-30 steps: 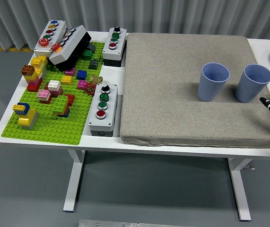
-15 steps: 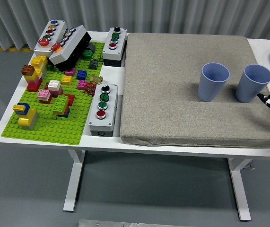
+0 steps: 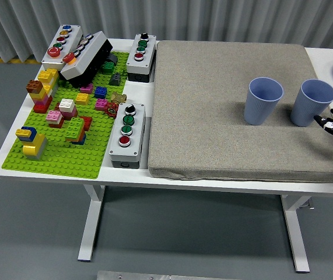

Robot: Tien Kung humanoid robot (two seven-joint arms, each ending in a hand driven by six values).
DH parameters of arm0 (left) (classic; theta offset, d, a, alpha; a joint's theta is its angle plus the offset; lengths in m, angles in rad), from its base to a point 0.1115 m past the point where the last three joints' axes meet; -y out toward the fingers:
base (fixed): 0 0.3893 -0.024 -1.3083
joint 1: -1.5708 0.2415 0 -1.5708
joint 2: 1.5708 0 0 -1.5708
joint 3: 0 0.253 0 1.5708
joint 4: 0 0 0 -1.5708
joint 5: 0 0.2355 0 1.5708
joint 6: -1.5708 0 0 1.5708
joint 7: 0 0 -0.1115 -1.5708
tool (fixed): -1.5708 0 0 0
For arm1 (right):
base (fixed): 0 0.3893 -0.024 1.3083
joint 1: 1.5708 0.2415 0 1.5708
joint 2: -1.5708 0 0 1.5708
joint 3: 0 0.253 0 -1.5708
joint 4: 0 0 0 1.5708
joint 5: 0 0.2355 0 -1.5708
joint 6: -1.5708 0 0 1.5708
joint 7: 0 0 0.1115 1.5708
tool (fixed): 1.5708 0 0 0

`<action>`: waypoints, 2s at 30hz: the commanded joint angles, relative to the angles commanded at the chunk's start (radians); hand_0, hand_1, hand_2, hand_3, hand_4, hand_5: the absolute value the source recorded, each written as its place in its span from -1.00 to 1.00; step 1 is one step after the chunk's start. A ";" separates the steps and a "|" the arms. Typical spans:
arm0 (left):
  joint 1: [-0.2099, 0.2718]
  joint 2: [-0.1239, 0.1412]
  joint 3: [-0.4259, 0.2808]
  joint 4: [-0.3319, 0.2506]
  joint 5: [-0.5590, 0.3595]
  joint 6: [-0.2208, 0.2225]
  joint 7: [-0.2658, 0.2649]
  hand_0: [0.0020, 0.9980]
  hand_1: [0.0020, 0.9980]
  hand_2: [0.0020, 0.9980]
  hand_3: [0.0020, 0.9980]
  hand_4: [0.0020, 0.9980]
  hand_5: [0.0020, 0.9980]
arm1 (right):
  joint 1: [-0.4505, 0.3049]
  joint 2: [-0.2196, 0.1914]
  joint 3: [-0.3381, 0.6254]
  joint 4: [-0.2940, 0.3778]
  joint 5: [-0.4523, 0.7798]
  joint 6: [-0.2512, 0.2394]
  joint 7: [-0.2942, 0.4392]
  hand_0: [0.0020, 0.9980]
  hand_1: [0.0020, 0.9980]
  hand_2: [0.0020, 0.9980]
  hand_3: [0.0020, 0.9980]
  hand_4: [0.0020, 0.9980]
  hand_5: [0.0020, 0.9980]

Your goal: Pick cup pour cup place

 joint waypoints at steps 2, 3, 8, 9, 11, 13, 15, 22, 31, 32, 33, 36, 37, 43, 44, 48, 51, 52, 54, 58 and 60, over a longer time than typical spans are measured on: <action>-0.001 0.000 0.000 0.000 0.000 0.000 0.000 0.76 0.70 0.86 0.64 0.28 0.77 | 0.004 0.000 -0.002 -0.003 0.000 0.000 0.000 0.77 0.86 1.00 1.00 0.75 -0.69; -0.002 0.000 0.000 0.000 0.000 0.000 0.000 0.76 0.70 0.86 0.64 0.28 0.77 | 0.005 0.001 -0.002 -0.004 0.000 0.001 -0.001 0.77 0.86 1.00 1.00 0.75 -0.69; -0.006 -0.001 -0.003 0.000 0.004 0.000 0.001 0.76 0.70 0.86 0.64 0.28 0.77 | 0.014 0.002 -0.004 -0.011 -0.003 0.002 -0.001 0.77 0.86 1.00 1.00 0.75 -0.69; -0.007 -0.001 -0.003 0.000 0.005 0.000 0.001 0.76 0.70 0.86 0.64 0.28 0.77 | 0.018 0.002 -0.006 -0.014 -0.002 0.002 0.000 0.77 0.86 1.00 1.00 0.75 -0.69; -0.008 -0.001 -0.004 0.000 0.006 0.000 0.002 0.76 0.70 0.86 0.64 0.28 0.77 | 0.022 0.002 -0.008 -0.017 -0.002 0.002 -0.001 0.77 0.86 1.00 1.00 0.75 -0.69; -0.009 -0.001 -0.005 0.000 0.009 0.000 0.002 0.76 0.70 0.86 0.64 0.28 0.77 | 0.027 0.003 -0.011 -0.019 -0.002 0.003 -0.001 0.77 0.86 1.00 1.00 0.75 -0.69; -0.009 -0.001 -0.007 0.000 0.012 0.000 0.003 0.76 0.70 0.86 0.64 0.28 0.77 | 0.031 0.005 -0.015 -0.022 -0.001 0.004 -0.001 0.78 0.86 1.00 1.00 0.75 -0.68; -0.012 -0.001 -0.009 0.000 0.016 -0.001 0.004 0.76 0.70 0.86 0.63 0.28 0.77 | 0.038 0.010 -0.019 -0.028 -0.002 0.006 -0.003 0.78 0.86 1.00 1.00 0.75 -0.68; -0.015 0.000 -0.012 -0.001 0.022 0.000 0.005 0.76 0.70 0.86 0.64 0.28 0.77 | 0.051 0.014 -0.020 -0.045 -0.004 0.009 -0.005 0.78 0.86 1.00 1.00 0.75 -0.67; -0.015 0.000 -0.012 -0.001 0.022 0.000 0.005 0.76 0.70 0.86 0.64 0.28 0.77 | 0.052 0.015 -0.021 -0.047 -0.004 0.009 -0.005 0.78 0.86 1.00 1.00 0.75 -0.67; -0.015 0.000 -0.013 -0.001 0.022 0.000 0.006 0.76 0.70 0.86 0.63 0.28 0.77 | 0.053 0.016 -0.021 -0.050 -0.004 0.010 -0.006 0.78 0.86 1.00 1.00 0.75 -0.67; -0.015 0.000 -0.014 -0.001 0.025 0.000 0.006 0.76 0.70 0.86 0.63 0.28 0.77 | 0.055 0.018 -0.022 -0.054 -0.004 0.011 -0.006 0.78 0.86 1.00 1.00 0.75 -0.67; -0.015 0.000 -0.014 -0.001 0.025 0.000 0.006 0.76 0.70 0.86 0.63 0.28 0.77 | 0.056 0.019 -0.023 -0.056 -0.004 0.011 -0.006 0.78 0.86 1.00 1.00 0.75 -0.67; -0.015 0.000 -0.015 -0.001 0.026 0.000 0.006 0.76 0.70 0.86 0.63 0.28 0.77 | 0.062 0.021 -0.025 -0.061 -0.004 0.012 -0.007 0.78 0.85 1.00 1.00 0.75 -0.67; -0.015 0.000 -0.015 -0.001 0.027 0.000 0.007 0.76 0.70 0.86 0.63 0.28 0.77 | 0.063 0.022 -0.027 -0.063 -0.006 0.012 -0.008 0.78 0.85 1.00 1.00 0.75 -0.67; -0.015 0.001 -0.015 -0.002 0.028 0.000 0.007 0.76 0.70 0.86 0.63 0.28 0.77 | 0.068 0.023 -0.030 -0.067 -0.006 0.012 -0.008 0.78 0.85 1.00 1.00 0.75 -0.66; -0.015 0.001 -0.016 -0.002 0.030 0.000 0.007 0.76 0.70 0.86 0.63 0.28 0.77 | 0.071 0.024 -0.032 -0.072 -0.005 0.013 -0.008 0.78 0.85 1.00 1.00 0.75 -0.66; -0.014 0.001 -0.017 -0.002 0.031 0.000 0.007 0.76 0.70 0.86 0.63 0.28 0.77 | 0.072 0.024 -0.033 -0.073 -0.005 0.013 -0.008 0.78 0.85 1.00 1.00 0.75 -0.66; -0.014 0.001 -0.017 -0.002 0.032 0.000 0.007 0.76 0.70 0.86 0.63 0.28 0.77 | 0.073 0.025 -0.034 -0.076 -0.005 0.014 -0.009 0.78 0.85 1.00 1.00 0.75 -0.66; -0.014 0.001 -0.016 -0.002 0.030 -0.001 0.006 0.76 0.70 0.86 0.63 0.28 0.77 | 0.077 0.027 -0.039 -0.080 -0.006 0.017 -0.011 0.78 0.85 1.00 1.00 0.74 -0.66; -0.015 0.001 -0.016 -0.002 0.030 -0.001 0.006 0.76 0.70 0.86 0.63 0.28 0.77 | 0.081 0.029 -0.042 -0.083 -0.007 0.017 -0.011 0.78 0.85 1.00 1.00 0.74 -0.66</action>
